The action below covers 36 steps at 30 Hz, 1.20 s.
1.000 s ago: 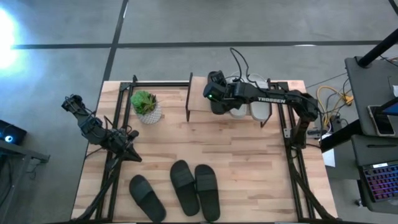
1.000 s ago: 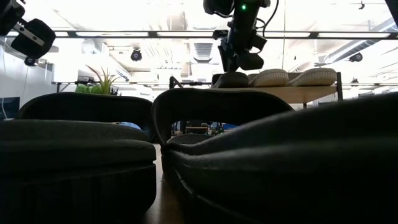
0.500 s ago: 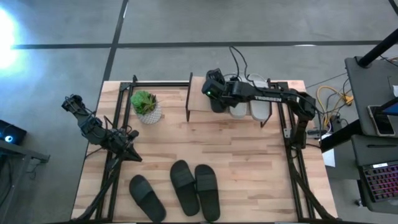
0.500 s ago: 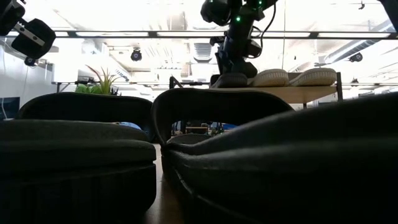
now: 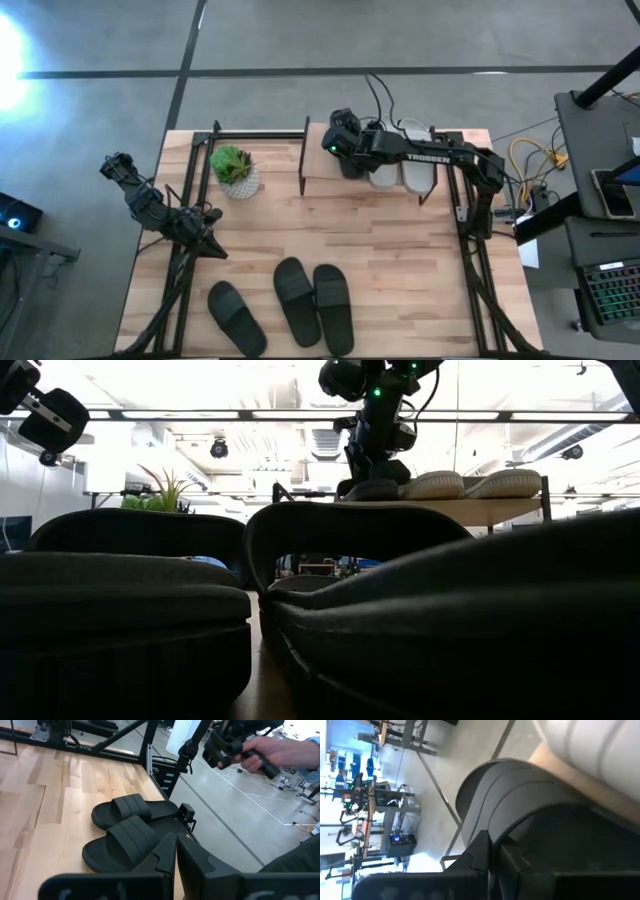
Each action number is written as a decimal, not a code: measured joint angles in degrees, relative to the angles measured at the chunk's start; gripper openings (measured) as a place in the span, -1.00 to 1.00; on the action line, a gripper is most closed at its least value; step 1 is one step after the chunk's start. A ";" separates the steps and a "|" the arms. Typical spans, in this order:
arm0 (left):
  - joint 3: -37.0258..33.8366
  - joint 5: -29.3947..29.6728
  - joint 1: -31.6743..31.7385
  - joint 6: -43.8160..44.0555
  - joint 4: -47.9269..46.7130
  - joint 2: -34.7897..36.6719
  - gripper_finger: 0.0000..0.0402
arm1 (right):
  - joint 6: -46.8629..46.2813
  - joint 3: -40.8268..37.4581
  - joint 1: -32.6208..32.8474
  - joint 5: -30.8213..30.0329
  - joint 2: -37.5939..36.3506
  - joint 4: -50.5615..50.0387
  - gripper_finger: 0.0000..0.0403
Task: Pick and place slides into the shelf
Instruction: Put the black slipper under the shelf
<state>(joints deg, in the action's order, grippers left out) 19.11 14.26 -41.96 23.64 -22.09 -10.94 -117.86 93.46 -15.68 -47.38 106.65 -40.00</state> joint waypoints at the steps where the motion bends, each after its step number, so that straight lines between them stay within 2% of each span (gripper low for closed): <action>1: 0.00 0.00 -0.01 0.00 -0.06 0.00 -0.99 | 0.70 0.63 0.31 -0.08 0.02 -0.05 -0.95; 7: 0.00 0.00 0.00 -0.02 -1.13 0.20 -0.99 | 9.88 7.98 5.06 -0.69 0.07 0.27 -0.95; 12: 0.00 0.00 -0.02 -0.04 -1.04 0.24 -0.99 | 13.00 14.28 13.19 -3.29 0.00 -1.93 -0.95; 14: 0.00 0.00 0.00 -0.04 -1.04 0.26 -0.99 | 7.13 15.78 17.39 -6.32 0.14 -6.37 -0.95; 18: 0.00 0.00 0.00 -0.04 -1.00 0.27 -0.99 | -13.68 16.03 25.77 -13.67 2.35 -15.21 -0.96; 23: 0.00 -0.01 -0.02 -0.07 -0.95 0.27 -0.99 | -14.84 16.28 30.81 -10.46 6.74 -13.91 -0.96; 30: 0.00 -0.04 -0.02 0.19 -0.89 0.33 -0.99 | -14.77 18.14 31.60 -4.56 14.16 -13.49 -0.94; 36: 0.00 -0.35 -0.02 1.60 -0.91 0.55 -0.99 | -14.68 14.49 32.33 -2.20 14.93 -13.75 -0.94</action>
<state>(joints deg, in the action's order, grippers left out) 19.11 13.91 -41.98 25.23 -23.00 -10.40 -132.53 107.95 16.64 -49.59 121.58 -53.75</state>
